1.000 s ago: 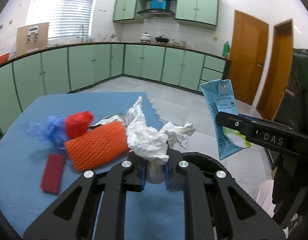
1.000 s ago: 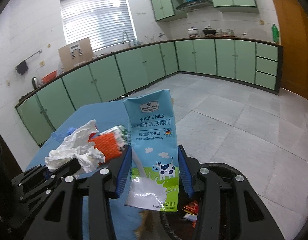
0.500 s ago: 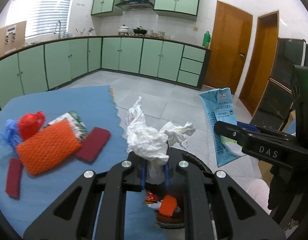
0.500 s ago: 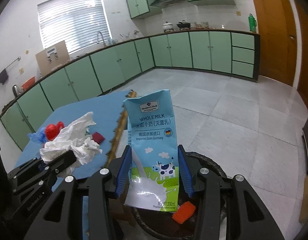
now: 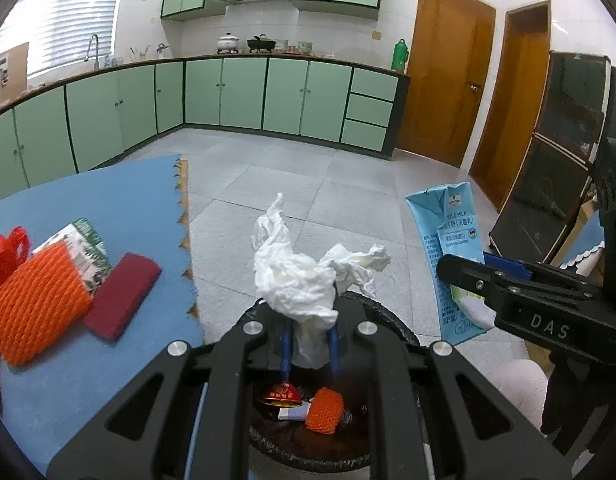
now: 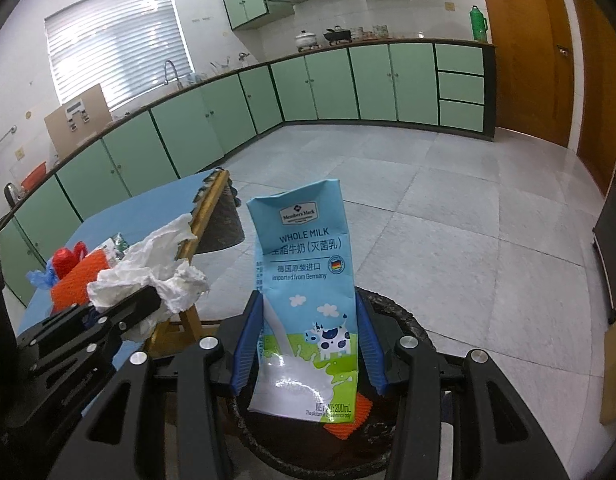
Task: Collect trash
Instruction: 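Open both tools to drop the white bag and milk carton into the bin, then return to the table and close the left tool on the red sponge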
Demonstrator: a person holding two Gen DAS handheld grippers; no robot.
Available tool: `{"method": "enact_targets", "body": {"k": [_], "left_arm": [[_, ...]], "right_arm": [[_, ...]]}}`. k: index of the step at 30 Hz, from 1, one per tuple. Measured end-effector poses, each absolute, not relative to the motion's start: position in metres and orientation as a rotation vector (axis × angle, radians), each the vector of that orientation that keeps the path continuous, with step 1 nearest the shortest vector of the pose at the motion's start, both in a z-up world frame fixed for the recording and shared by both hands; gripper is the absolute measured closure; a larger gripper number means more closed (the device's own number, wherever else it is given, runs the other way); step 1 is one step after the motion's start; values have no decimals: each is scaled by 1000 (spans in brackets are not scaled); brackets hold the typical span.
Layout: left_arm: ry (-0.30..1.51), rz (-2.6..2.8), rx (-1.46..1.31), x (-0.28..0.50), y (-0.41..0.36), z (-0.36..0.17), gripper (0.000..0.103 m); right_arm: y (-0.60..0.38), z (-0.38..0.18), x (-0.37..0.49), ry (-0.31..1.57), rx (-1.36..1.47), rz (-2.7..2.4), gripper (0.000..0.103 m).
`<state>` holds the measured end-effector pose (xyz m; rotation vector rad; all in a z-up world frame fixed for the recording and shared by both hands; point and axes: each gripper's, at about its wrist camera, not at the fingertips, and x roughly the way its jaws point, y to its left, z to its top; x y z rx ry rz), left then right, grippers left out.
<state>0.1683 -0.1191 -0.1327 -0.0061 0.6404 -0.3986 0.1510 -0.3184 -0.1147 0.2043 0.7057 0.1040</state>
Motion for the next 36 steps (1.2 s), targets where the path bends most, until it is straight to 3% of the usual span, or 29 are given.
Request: {"method": "enact_targets", "body": {"k": [3, 6, 8, 10, 13, 19, 22, 26, 36], "left_arm": [[652, -414, -2, 175, -124, -136, 88], [664, -424, -5, 180, -126, -139, 78], [670, -423, -10, 184, -128, -140, 65], [672, -426, -13, 185, -127, -142, 62], [671, -424, -21, 185, -124, -140, 54], [635, -403, -28, 178, -113, -128, 35], [614, -384, -42, 174, -100, -117, 27], [570, -341, -65, 165, -79, -101, 18], [533, -204, -81, 141, -20, -76, 17]], "right_arm": [[-322, -119, 154, 714, 203, 99, 57], [-328, -124, 156, 721, 207, 88, 55], [-331, -124, 157, 719, 215, 75, 48], [-333, -124, 156, 714, 219, 61, 39], [-339, -123, 154, 703, 224, 46, 36], [-342, -111, 149, 666, 228, 1, 13], [-341, -103, 147, 650, 229, -3, 6], [-330, -90, 144, 638, 241, -4, 6], [-275, -69, 141, 587, 194, 94, 6]]}}
